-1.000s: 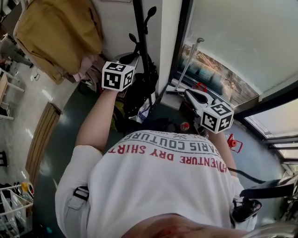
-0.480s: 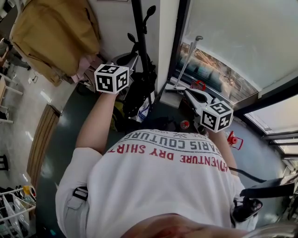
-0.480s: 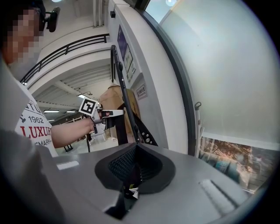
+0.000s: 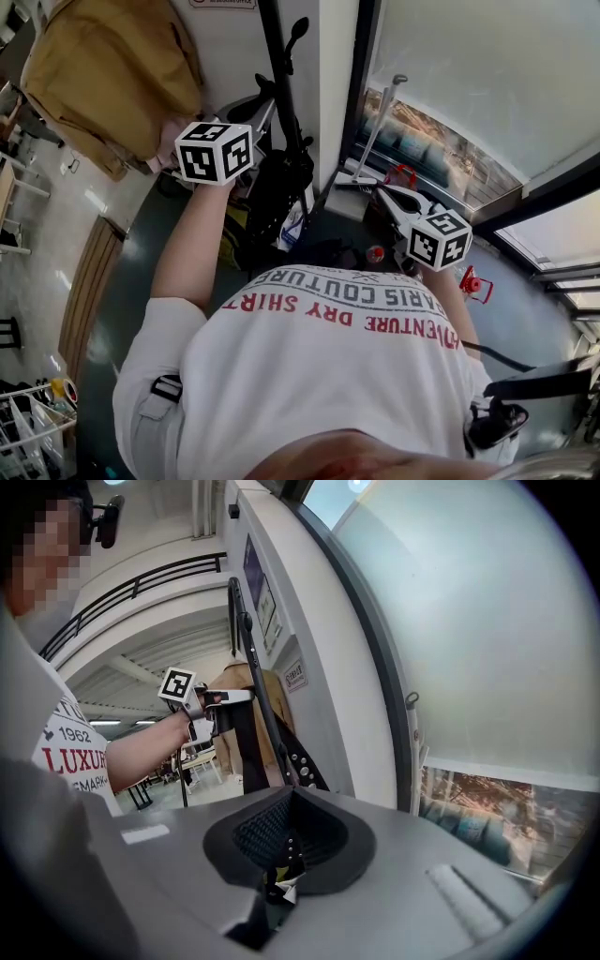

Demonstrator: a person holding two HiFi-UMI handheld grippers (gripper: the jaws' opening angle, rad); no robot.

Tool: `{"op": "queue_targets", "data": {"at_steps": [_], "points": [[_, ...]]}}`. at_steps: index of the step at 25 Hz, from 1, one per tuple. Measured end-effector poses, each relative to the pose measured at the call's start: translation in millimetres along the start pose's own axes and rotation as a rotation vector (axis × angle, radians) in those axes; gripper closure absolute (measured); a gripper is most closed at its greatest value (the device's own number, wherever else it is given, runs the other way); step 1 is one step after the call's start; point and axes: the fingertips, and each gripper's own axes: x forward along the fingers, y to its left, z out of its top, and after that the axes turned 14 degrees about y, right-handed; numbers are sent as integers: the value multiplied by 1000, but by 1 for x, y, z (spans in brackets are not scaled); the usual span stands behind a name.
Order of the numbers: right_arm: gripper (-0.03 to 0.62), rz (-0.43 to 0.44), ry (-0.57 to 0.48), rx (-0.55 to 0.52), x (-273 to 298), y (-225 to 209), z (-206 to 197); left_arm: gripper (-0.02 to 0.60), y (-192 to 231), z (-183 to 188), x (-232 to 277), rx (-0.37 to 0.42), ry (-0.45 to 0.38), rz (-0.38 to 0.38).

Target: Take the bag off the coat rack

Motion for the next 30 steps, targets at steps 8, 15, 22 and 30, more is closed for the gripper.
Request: {"op": "queue_targets", "data": {"at_steps": [8,15,22,30], "points": [[592,0,3,5,1,-3,-1,577,35,64,-51,-70,-175,43],[592,15,11,-7,6,3,0,577,30,11,-58,-84,-119,34],[592,64,46,-25,19,12,-9,577,18,-53,-52,-193,-51,4],[592,145,65,-67,25,23,-16,577,-5,-88,-73,-239,-31,52]]}}
